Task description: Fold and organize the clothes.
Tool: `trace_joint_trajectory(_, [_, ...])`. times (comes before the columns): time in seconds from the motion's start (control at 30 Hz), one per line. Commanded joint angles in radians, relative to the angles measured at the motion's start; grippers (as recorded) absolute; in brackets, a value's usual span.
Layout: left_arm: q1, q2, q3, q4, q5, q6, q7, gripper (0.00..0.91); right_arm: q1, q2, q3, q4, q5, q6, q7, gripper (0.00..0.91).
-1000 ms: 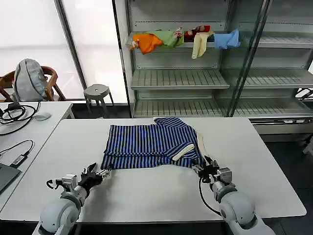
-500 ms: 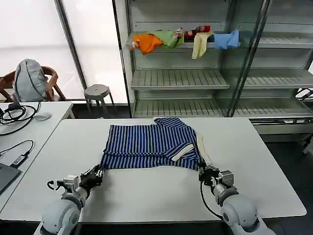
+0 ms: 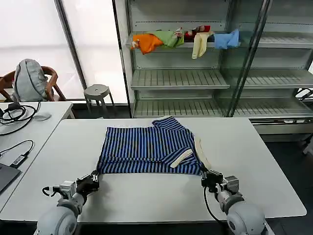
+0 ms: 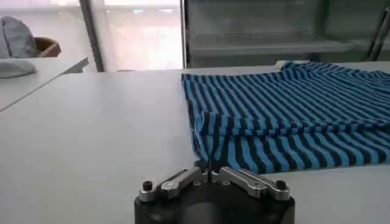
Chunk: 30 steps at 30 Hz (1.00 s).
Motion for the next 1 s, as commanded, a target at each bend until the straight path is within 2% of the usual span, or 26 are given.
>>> trace_joint_trajectory(0.03, [0.268, -0.004, -0.08, -0.242, 0.015, -0.014, -0.01, 0.02, -0.237, -0.04, 0.094, 0.159, -0.059, 0.018, -0.039, 0.0])
trace_joint_trajectory(0.23, [0.331, 0.0, -0.128, -0.264, 0.01, -0.014, -0.007, 0.02, -0.313, -0.055, 0.134, 0.213, -0.114, 0.038, -0.064, 0.0])
trace_joint_trajectory(0.4, [0.418, -0.008, -0.136, -0.298, 0.018, -0.022, -0.018, 0.02, -0.371, -0.052, 0.14, 0.239, -0.127, 0.055, -0.056, 0.0])
trace_joint_trajectory(0.73, [0.468, 0.007, -0.149, -0.316, 0.044, 0.013, -0.041, 0.04, -0.399, -0.04, 0.132, 0.253, -0.159, 0.076, -0.038, 0.0])
trace_joint_trajectory(0.77, [0.474, 0.009, -0.145, -0.323, 0.047, 0.013, -0.047, 0.393, -0.399, -0.043, 0.13, 0.252, -0.173, 0.07, -0.026, 0.081])
trace_joint_trajectory(0.8, [0.484, 0.03, -0.148, -0.334, 0.068, 0.013, -0.045, 0.907, -0.399, -0.049, 0.131, 0.248, -0.18, 0.063, -0.027, 0.907])
trace_joint_trajectory(0.93, [0.477, 0.051, -0.176, -0.379, 0.071, 0.013, -0.022, 0.907, -0.399, -0.069, 0.161, 0.274, -0.146, 0.077, -0.072, 0.907])
trace_joint_trajectory(1.0, [0.451, 0.055, -0.197, -0.401, 0.06, 0.013, -0.007, 0.907, -0.384, -0.071, 0.181, 0.299, -0.118, 0.086, -0.07, 0.907])
